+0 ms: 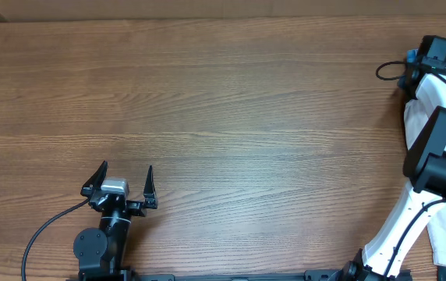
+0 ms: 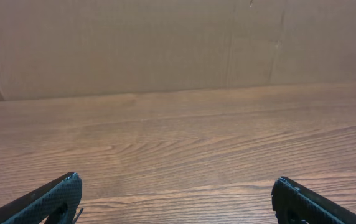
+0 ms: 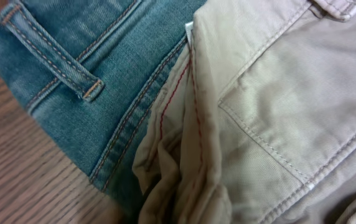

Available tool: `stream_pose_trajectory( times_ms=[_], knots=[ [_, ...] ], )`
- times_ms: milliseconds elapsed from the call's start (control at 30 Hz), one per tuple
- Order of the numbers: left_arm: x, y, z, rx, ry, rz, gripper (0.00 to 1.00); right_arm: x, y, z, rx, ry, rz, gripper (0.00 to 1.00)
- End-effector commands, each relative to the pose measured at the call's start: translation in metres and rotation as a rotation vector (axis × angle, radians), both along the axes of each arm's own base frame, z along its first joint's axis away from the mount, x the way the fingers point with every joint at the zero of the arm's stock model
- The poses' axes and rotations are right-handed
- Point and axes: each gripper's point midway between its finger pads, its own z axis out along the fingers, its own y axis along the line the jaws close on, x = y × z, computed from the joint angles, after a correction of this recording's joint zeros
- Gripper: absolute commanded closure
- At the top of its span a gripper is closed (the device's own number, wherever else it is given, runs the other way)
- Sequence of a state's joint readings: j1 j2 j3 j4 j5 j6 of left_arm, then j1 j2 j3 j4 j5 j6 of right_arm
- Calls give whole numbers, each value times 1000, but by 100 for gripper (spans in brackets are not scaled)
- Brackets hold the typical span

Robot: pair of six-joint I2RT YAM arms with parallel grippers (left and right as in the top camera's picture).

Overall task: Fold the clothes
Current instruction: 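Grasp the beige shorts waistband with the right gripper, separating from jeans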

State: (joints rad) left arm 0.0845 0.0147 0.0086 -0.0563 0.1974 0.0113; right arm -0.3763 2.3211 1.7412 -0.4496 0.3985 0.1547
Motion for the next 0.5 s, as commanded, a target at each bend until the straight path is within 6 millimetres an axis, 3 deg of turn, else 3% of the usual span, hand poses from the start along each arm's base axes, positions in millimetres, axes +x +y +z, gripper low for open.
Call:
stream_pose_trajectory(
  times_ms=[0,267,367,467],
  knots=[
    [-1,-3,0,19,-8,-16,0,9,-10,72,-6,-159,-19,96],
    [-1,-3,0,19,-8,-16,0,6,-5,130,-36,-246,-16,96],
    [-1,-3,0,19,-8,-16,0,9,6,147,-44,-273,5,96],
    [-1,-3,0,19,-8,-16,0,18,30,158,-46,-285,53,96]
  ],
)
